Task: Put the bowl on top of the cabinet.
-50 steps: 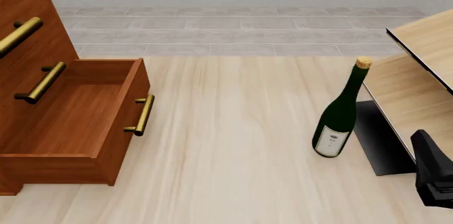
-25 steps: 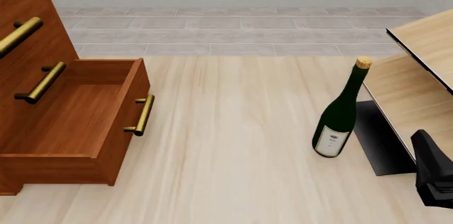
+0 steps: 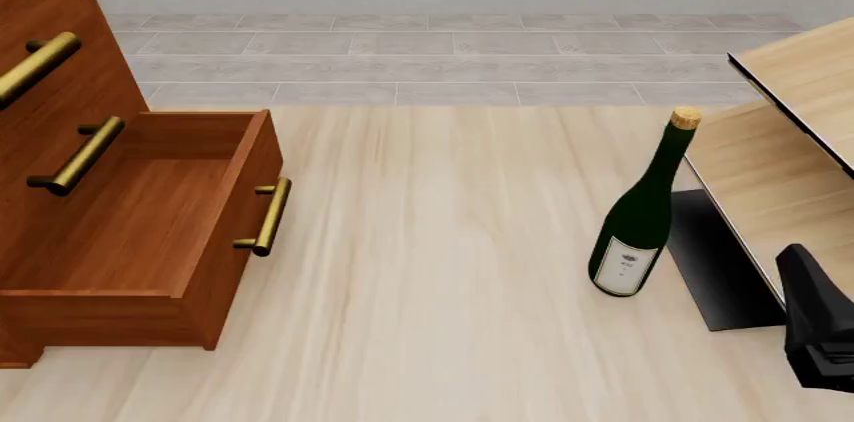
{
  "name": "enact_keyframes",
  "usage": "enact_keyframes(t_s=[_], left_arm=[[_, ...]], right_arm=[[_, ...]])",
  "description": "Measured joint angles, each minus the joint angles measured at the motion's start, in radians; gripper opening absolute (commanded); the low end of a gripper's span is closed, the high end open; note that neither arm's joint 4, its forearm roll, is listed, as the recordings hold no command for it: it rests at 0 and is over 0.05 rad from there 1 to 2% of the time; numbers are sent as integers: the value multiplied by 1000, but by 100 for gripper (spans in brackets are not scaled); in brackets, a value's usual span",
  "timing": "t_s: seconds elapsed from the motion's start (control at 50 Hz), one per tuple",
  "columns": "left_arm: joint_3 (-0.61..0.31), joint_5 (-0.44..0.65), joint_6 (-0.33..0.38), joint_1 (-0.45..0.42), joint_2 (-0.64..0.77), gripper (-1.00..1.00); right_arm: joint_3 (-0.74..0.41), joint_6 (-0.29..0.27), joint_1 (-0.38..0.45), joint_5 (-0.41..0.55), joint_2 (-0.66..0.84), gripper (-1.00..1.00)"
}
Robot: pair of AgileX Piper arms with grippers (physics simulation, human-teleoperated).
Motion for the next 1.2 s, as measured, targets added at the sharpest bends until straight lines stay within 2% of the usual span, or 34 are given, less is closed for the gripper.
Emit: enact_keyframes(t_s=[0.42,0.9,1.2], left_arm=[[-5,-14,-35,-24,-33,100],[36,-36,-71,-83,-227,100],[88,-67,-55,-102,-307,100]], right_arm=[[0,0,0,3,-4,100],[-1,0,1,4,-7,100],[0,-1,3,3,-5,100]])
